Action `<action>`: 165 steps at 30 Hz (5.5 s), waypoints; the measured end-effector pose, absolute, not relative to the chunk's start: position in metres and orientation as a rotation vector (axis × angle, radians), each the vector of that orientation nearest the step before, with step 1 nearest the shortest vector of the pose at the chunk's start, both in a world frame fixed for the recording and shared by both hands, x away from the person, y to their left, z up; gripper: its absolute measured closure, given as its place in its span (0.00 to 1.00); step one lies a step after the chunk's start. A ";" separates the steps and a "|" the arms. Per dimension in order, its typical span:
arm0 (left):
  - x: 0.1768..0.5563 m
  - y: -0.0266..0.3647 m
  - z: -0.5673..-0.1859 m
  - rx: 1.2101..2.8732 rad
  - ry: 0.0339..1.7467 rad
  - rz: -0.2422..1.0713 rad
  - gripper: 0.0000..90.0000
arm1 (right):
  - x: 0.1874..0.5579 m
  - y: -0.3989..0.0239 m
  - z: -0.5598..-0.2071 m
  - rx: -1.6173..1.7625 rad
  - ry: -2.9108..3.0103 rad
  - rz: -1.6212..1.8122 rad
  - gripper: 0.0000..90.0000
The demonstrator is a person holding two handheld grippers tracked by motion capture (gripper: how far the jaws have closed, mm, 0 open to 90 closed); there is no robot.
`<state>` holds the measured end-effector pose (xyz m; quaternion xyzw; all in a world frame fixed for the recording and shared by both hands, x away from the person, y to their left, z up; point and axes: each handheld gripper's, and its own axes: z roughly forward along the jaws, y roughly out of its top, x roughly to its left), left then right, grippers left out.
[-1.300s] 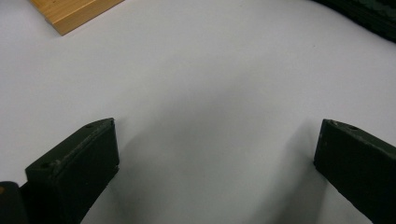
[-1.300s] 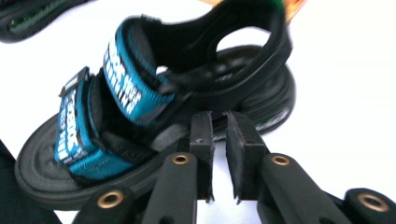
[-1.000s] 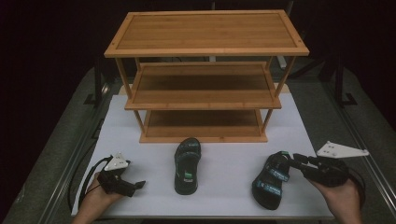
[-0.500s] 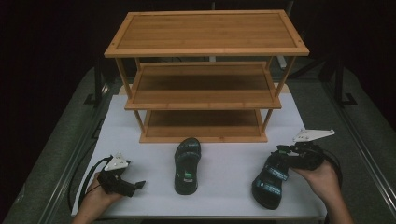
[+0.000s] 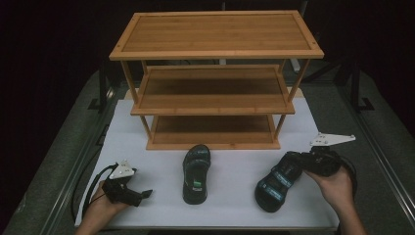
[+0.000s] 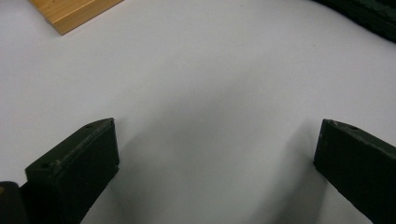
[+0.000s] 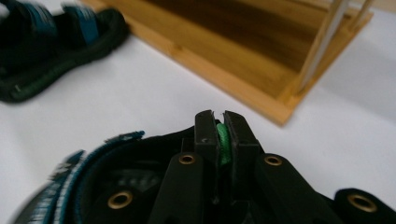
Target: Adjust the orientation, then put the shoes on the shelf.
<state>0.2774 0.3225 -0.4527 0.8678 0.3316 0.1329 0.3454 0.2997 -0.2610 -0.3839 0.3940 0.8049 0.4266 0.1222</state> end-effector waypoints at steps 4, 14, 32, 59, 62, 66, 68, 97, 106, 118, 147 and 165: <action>0.277 0.322 -0.453 2.249 0.863 0.344 0.00 | 0.306 -0.249 -0.376 1.134 2.342 1.273 0.94; 0.277 0.322 -0.453 2.249 0.863 0.343 0.00 | 0.333 -0.215 -0.376 1.129 2.325 1.255 0.94; 0.277 0.322 -0.453 2.251 0.862 0.343 0.00 | 0.327 -0.255 -0.381 1.128 2.206 1.351 0.75; 0.278 0.322 -0.453 2.250 0.863 0.343 0.00 | 0.374 -0.249 -0.430 1.186 2.385 1.200 1.00; 0.278 0.322 -0.453 2.250 0.863 0.343 0.00 | 0.371 -0.252 -0.429 1.182 2.391 1.187 1.00; 0.278 0.322 -0.453 2.250 0.863 0.343 0.00 | 0.360 -0.258 -0.428 1.187 2.392 1.179 1.00; 0.278 0.322 -0.453 2.250 0.863 0.344 0.00 | 0.351 -0.264 -0.428 1.187 2.402 1.182 1.00; 0.278 0.322 -0.453 2.254 0.861 0.343 0.00 | 0.254 -0.248 -0.427 0.986 2.611 1.278 1.00; 0.277 0.322 -0.453 2.254 0.861 0.345 0.00 | 0.251 -0.223 -0.422 0.842 2.672 1.304 0.99; 0.283 0.316 -0.440 2.213 0.832 0.306 0.06 | 0.295 -0.230 -0.389 0.871 2.501 1.413 0.72; 0.290 0.289 -0.408 2.174 0.704 0.281 0.07 | 0.333 -0.133 -0.379 0.666 2.606 1.484 0.78; 0.319 0.216 -0.388 2.196 0.489 0.174 0.27 | 0.329 -0.110 -0.393 0.619 2.656 1.423 0.69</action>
